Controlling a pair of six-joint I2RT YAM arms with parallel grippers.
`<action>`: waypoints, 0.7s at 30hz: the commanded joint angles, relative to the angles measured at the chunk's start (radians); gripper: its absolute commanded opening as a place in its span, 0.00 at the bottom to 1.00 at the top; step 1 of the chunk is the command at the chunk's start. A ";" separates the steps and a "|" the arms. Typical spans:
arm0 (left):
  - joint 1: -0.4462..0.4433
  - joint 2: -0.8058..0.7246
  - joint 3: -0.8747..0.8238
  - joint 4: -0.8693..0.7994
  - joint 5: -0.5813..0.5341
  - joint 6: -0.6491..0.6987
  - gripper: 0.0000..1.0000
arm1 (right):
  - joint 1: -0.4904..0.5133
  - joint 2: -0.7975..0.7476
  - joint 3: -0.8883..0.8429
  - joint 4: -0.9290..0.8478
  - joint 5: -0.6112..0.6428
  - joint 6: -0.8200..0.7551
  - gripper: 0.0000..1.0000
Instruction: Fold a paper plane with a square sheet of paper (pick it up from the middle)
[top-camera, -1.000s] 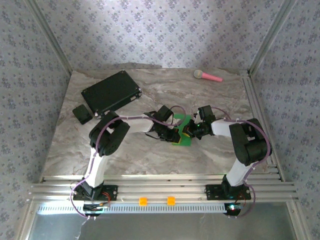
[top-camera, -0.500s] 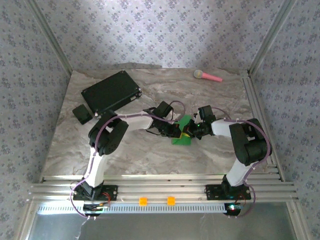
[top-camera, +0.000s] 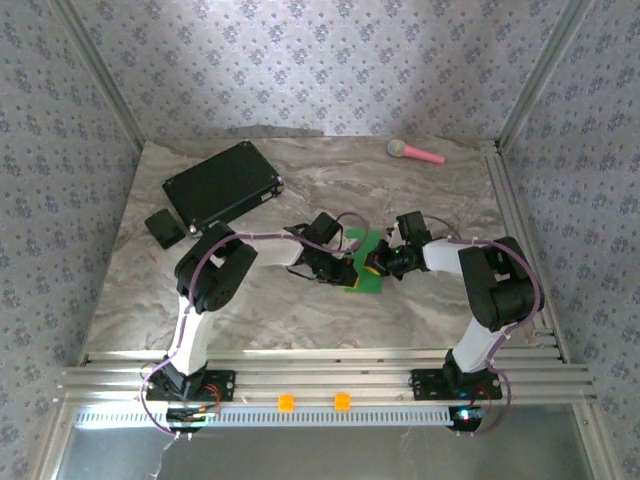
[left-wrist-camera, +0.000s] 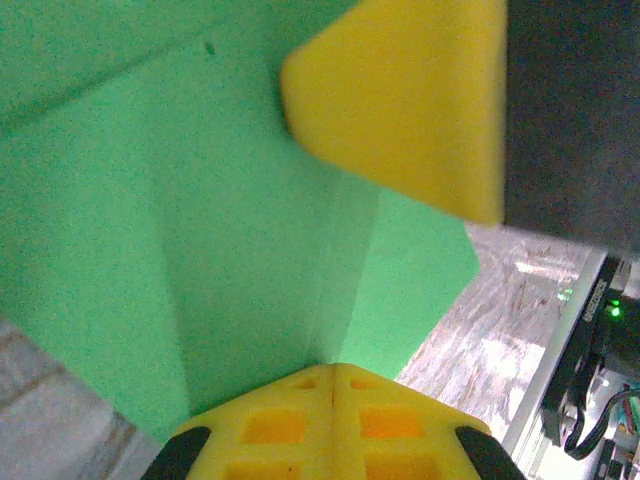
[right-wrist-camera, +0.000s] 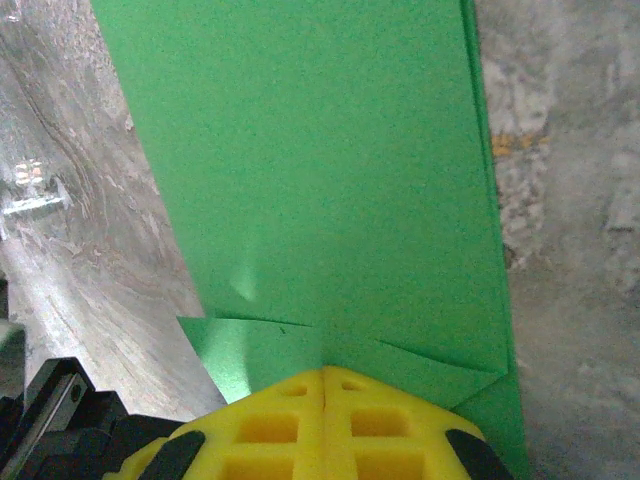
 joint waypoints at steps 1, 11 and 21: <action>-0.019 -0.034 -0.039 -0.111 -0.015 0.030 0.00 | -0.014 0.037 -0.042 -0.126 0.105 -0.021 0.00; -0.031 -0.075 -0.084 -0.116 -0.041 0.041 0.01 | -0.014 0.039 -0.043 -0.122 0.104 -0.021 0.00; -0.033 -0.152 -0.070 -0.026 -0.064 -0.019 0.07 | -0.012 0.037 -0.042 -0.116 0.097 -0.021 0.00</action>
